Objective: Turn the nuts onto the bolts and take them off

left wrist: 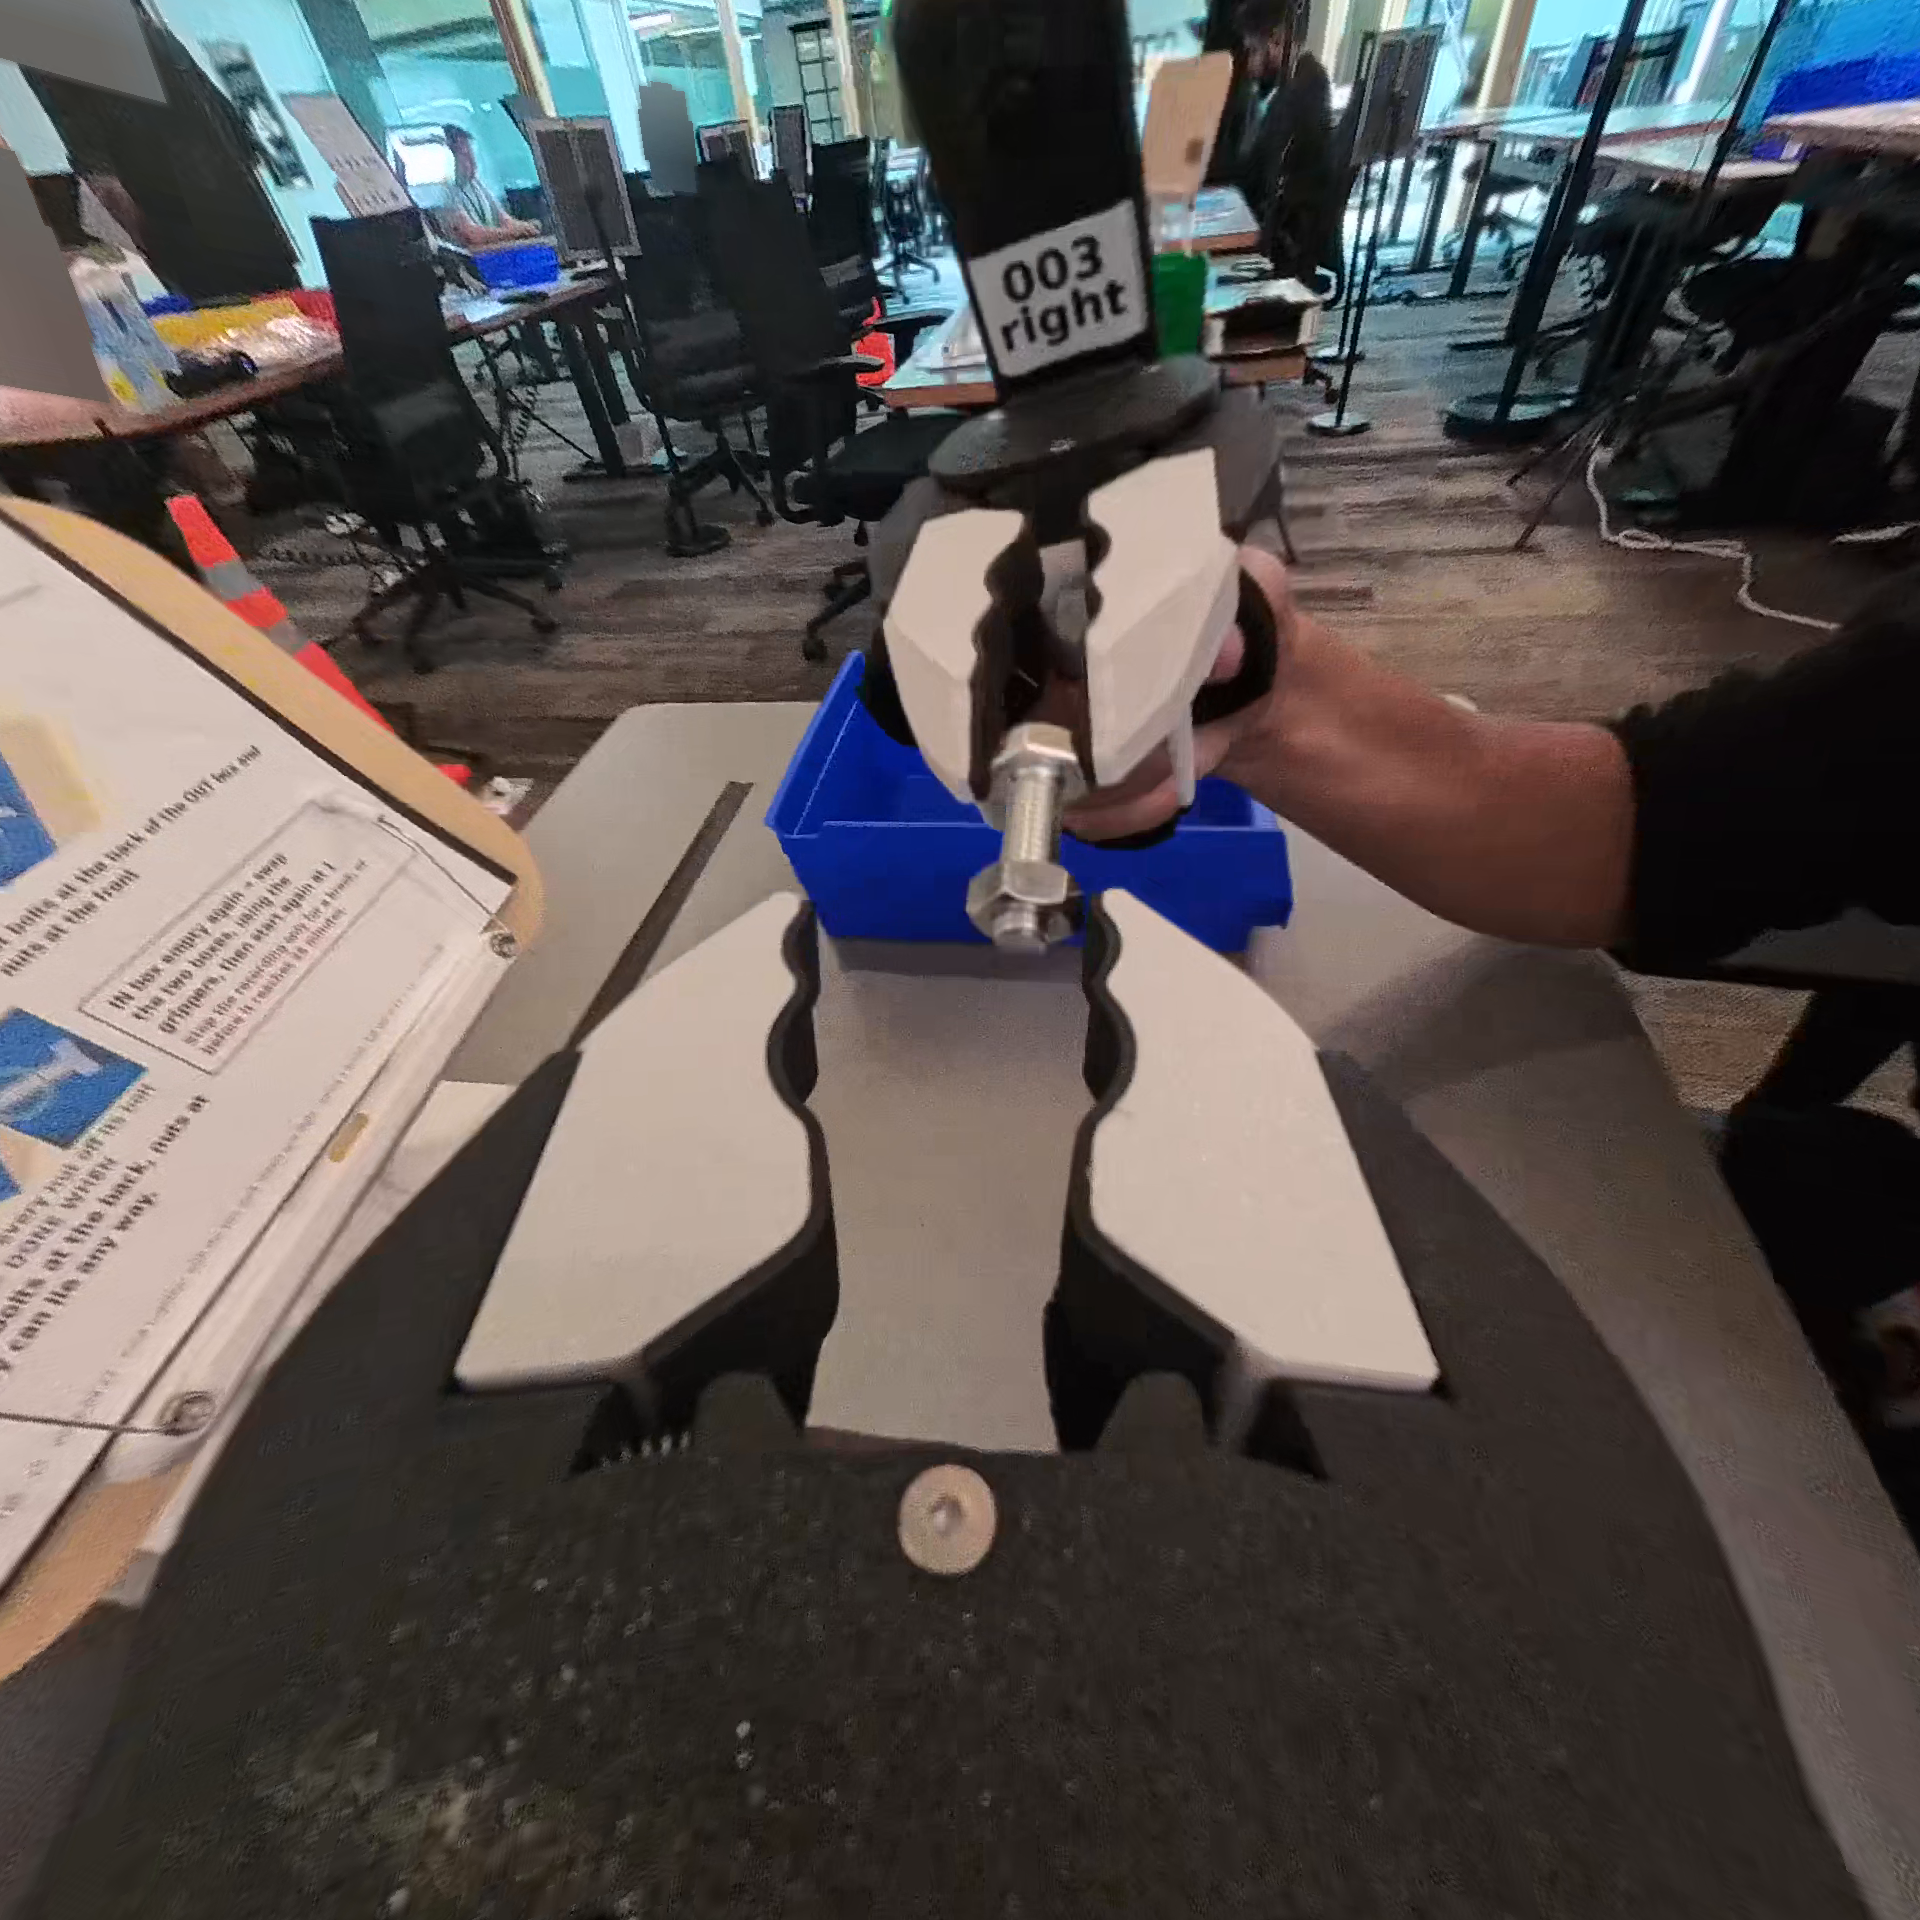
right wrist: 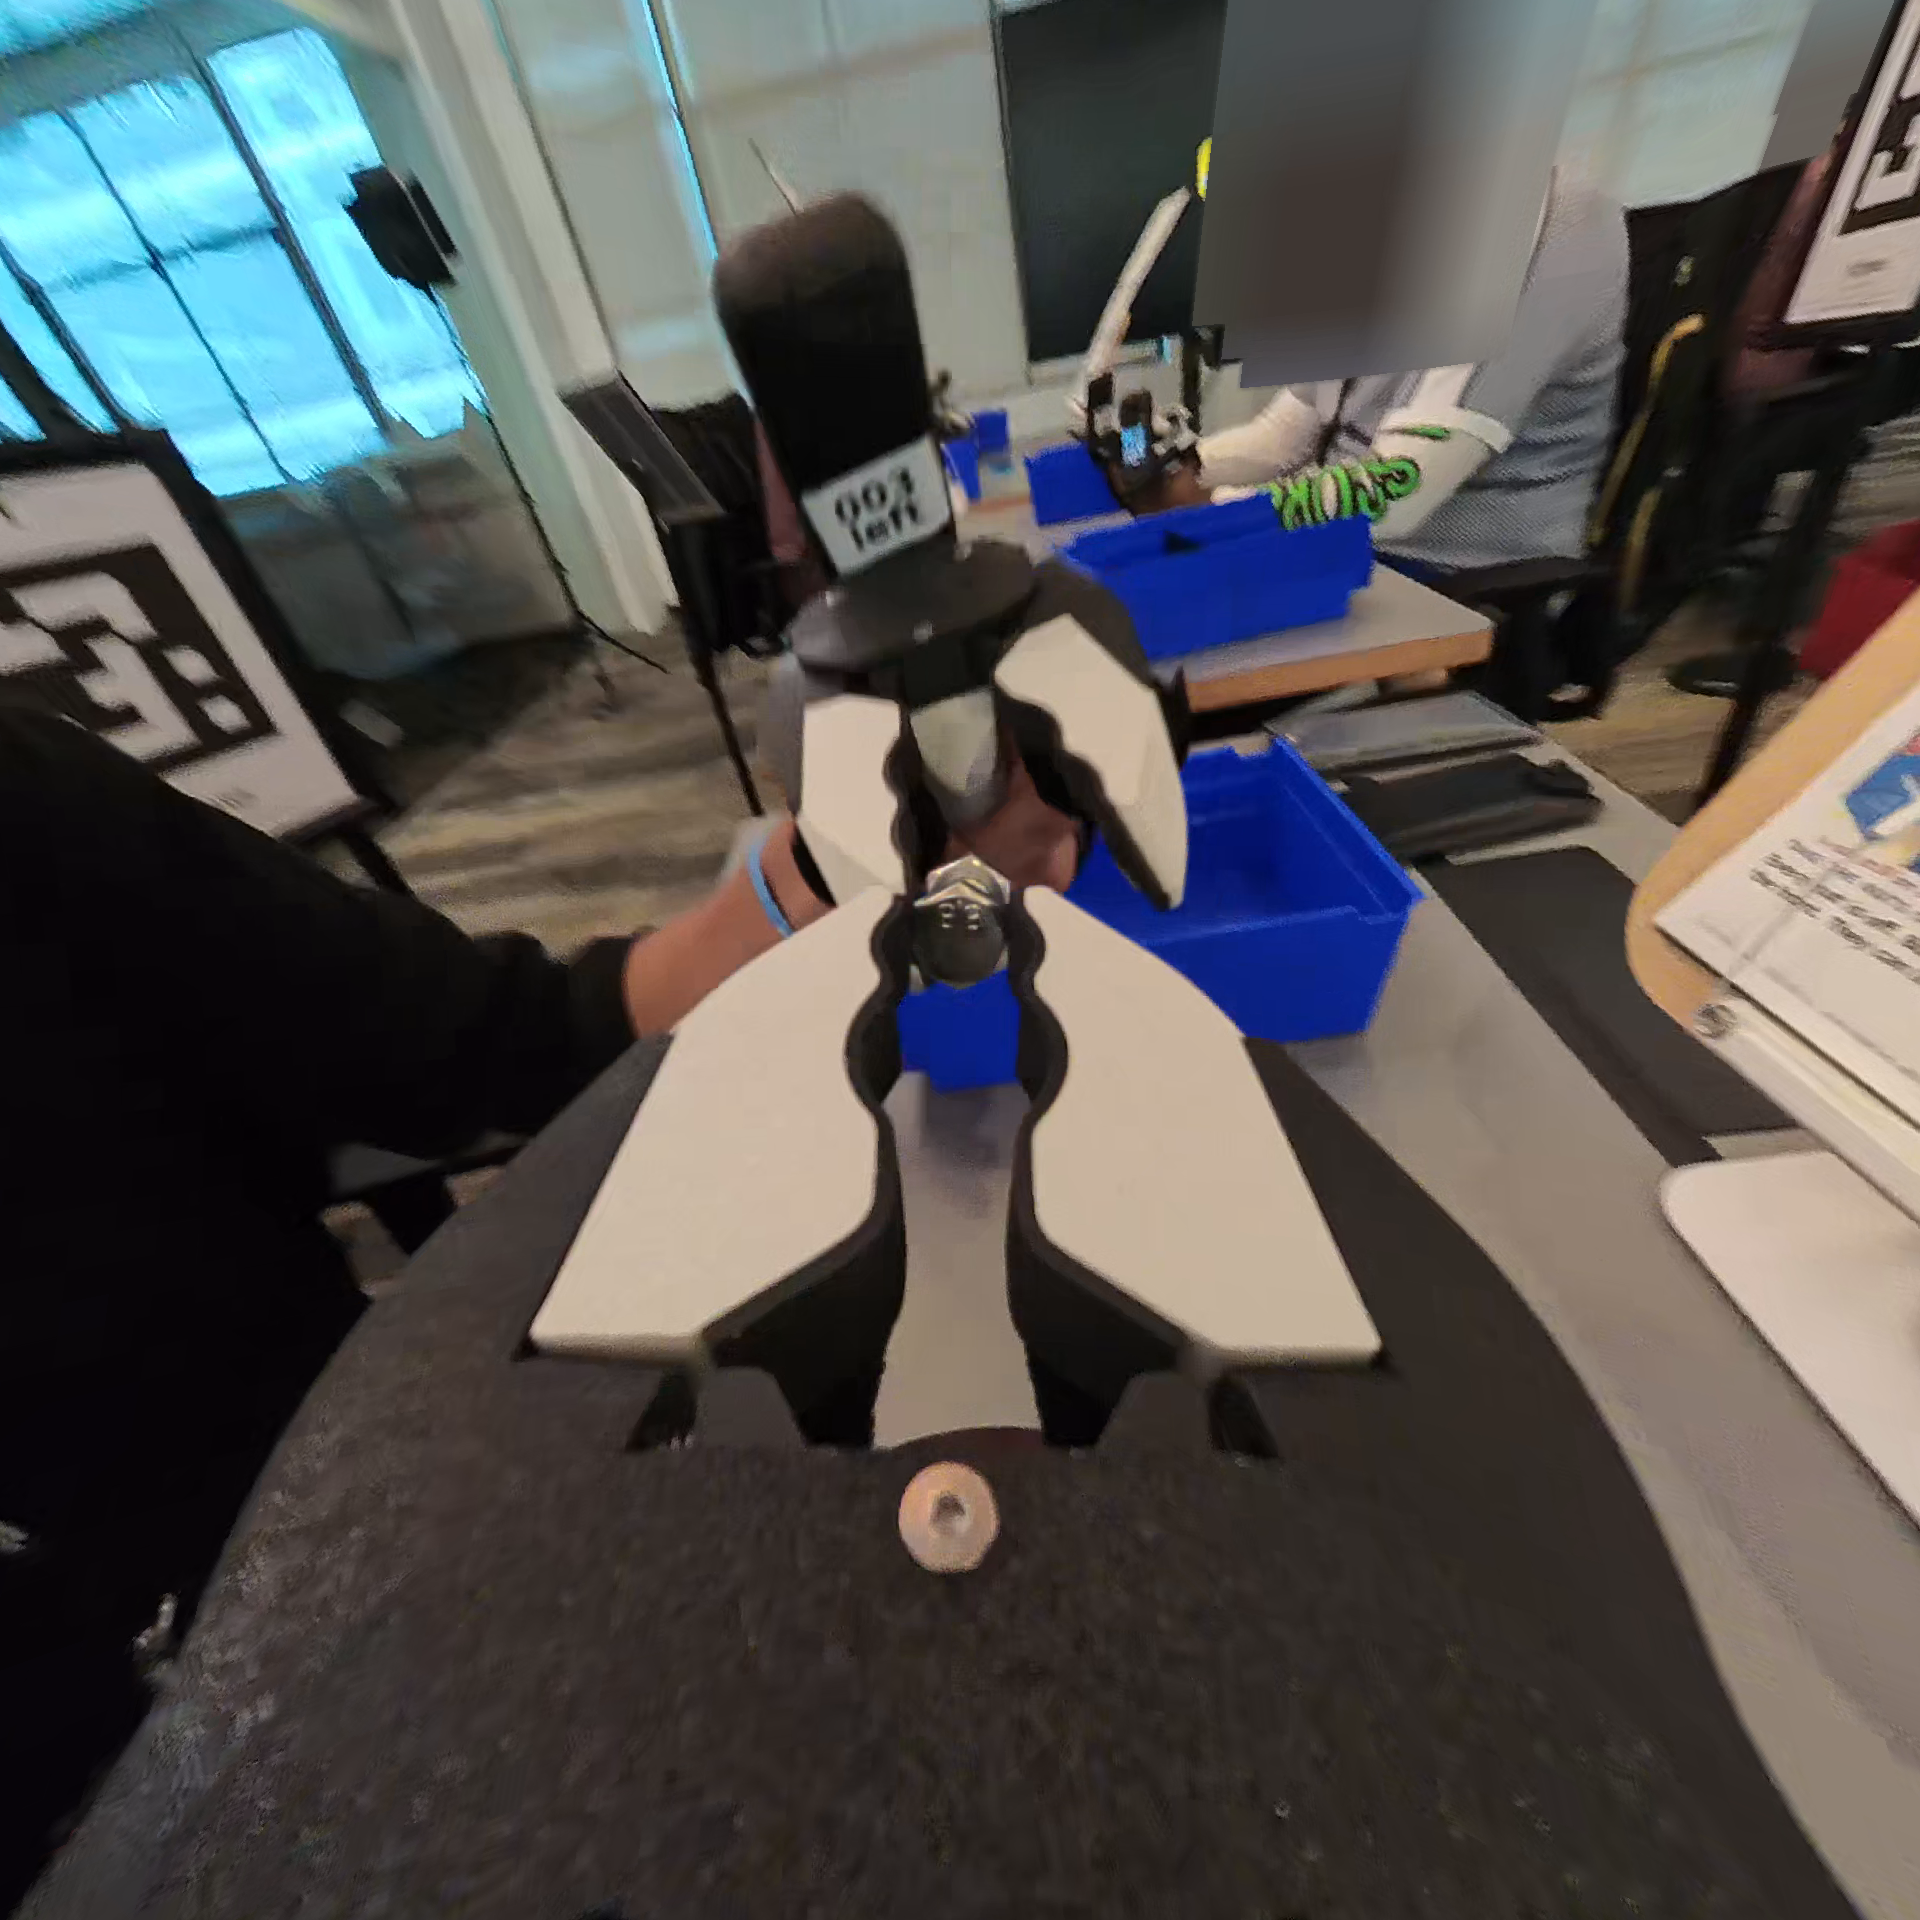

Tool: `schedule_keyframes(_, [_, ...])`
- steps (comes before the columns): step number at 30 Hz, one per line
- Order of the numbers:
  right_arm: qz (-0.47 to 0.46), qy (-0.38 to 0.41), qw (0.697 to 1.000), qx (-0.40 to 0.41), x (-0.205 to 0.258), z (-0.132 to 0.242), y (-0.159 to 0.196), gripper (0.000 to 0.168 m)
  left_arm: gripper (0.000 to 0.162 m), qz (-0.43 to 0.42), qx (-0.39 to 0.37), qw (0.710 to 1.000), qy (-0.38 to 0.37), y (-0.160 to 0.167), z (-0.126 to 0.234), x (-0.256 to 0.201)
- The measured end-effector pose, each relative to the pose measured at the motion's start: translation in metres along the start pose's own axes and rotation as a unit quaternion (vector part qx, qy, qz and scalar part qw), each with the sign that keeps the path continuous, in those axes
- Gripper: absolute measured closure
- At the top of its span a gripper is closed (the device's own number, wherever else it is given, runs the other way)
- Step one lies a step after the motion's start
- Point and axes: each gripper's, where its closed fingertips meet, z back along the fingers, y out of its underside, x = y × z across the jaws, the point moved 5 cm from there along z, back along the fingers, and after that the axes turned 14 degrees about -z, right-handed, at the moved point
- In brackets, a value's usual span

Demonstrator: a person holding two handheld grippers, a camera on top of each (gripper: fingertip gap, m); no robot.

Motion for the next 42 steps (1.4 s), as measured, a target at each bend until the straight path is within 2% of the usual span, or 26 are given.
schedule_keyframes(2, [-0.021,-0.032,0.999,-0.021,0.0,0.005,-0.003,0.151,0.114,-0.03,0.014,0.999,-0.005,0.0,-0.002,-0.004])
schedule_keyframes(6, [-0.04,-0.058,0.997,-0.04,-0.003,0.006,-0.005,0.151,0.124,-0.026,-0.033,0.999,0.013,-0.006,-0.003,-0.01])
schedule_keyframes(9, [-0.055,-0.086,0.994,-0.048,0.0,0.004,-0.005,0.151,0.125,-0.026,-0.027,0.999,0.011,0.0,-0.012,-0.007])
schedule_keyframes(12, [-0.06,-0.077,0.994,-0.057,-0.005,0.005,-0.005,0.151,0.146,-0.029,-0.047,0.998,0.021,-0.001,-0.012,-0.01])
schedule_keyframes(20, [-0.048,-0.059,0.996,-0.036,-0.007,0.002,0.002,0.151,0.146,-0.001,-0.06,0.998,0.021,-0.002,-0.006,-0.007])
schedule_keyframes(24, [0.048,0.014,0.999,-0.005,-0.01,-0.002,0.011,0.151,0.147,0.112,-0.068,0.989,0.072,-0.002,-0.005,-0.006])
schedule_keyframes(27, [0.128,0.068,0.989,0.004,-0.008,-0.002,0.013,0.151,0.145,0.206,-0.082,0.966,0.132,0.0,-0.006,-0.002])
schedule_keyframes(29, [0.177,0.109,0.978,0.012,-0.01,-0.002,0.015,0.151,0.144,0.26,-0.08,0.951,0.145,0.003,-0.008,0.001])
schedule_keyframes(32, [0.186,0.111,0.976,0.005,-0.007,-0.001,0.012,0.151,0.144,0.291,-0.097,0.935,0.18,0.002,-0.006,0.001])
schedule_keyframes(34, [0.161,0.096,0.982,-0.012,-0.006,0.001,0.008,0.151,0.139,0.261,-0.088,0.945,0.179,0.002,-0.006,-0.001])
schedule_keyframes(36, [0.136,0.077,0.987,-0.019,-0.005,0.003,0.005,0.151,0.125,0.175,-0.044,0.974,0.135,0.006,-0.006,-0.004])
schedule_keyframes(39, [0.099,0.043,0.994,-0.004,-0.003,0.004,0.007,0.151,0.125,0.026,-0.018,0.998,0.058,0.004,-0.004,-0.011])
schedule_keyframes(42, [0.086,0.027,0.996,0.007,-0.002,0.002,0.01,0.151,0.128,-0.042,-0.016,0.999,0.014,-0.003,0.0,-0.016])
